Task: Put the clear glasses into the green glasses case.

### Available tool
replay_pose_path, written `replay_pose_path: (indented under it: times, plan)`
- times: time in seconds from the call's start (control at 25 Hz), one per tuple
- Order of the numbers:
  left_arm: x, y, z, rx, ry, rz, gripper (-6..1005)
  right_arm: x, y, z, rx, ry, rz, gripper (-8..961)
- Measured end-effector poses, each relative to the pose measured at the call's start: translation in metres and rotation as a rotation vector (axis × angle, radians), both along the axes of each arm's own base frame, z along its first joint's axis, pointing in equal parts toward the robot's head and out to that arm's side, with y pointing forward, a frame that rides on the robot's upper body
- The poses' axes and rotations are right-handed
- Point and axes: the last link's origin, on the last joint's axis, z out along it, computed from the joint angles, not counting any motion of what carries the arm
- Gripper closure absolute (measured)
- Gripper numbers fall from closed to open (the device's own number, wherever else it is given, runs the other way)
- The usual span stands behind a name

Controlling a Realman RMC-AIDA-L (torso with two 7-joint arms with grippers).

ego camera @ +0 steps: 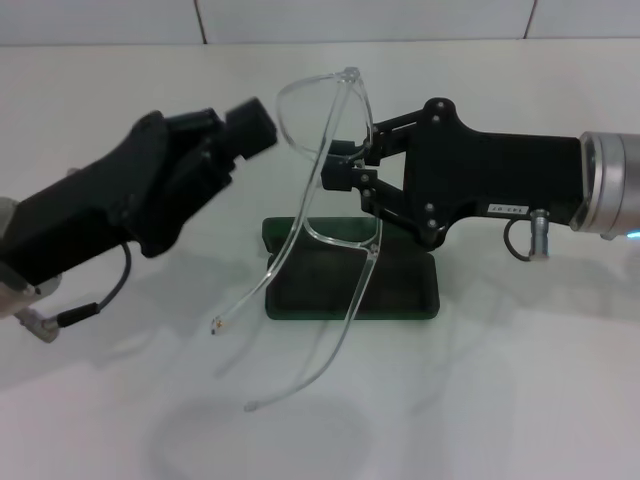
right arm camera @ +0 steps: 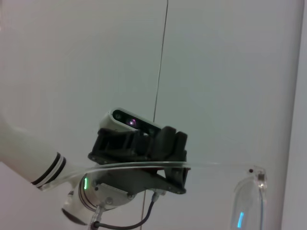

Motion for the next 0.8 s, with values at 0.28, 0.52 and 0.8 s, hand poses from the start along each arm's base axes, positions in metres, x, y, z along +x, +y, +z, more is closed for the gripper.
replay_pose_path:
  times: [0.28,0.52,0.8]
  plan:
    - [0.012,0.003,0.002,-0.031,0.046,-0.063,962,0.0,0.001,-0.001,-0.003,0.0,-0.002,838]
    - [0.019,0.007,0.001,-0.055,0.045,-0.08,962,0.003,0.002,-0.003,-0.013,-0.004,-0.016,838]
    - [0.019,0.009,-0.004,-0.075,0.068,-0.075,962,0.0,0.004,-0.004,-0.015,-0.004,-0.008,838]
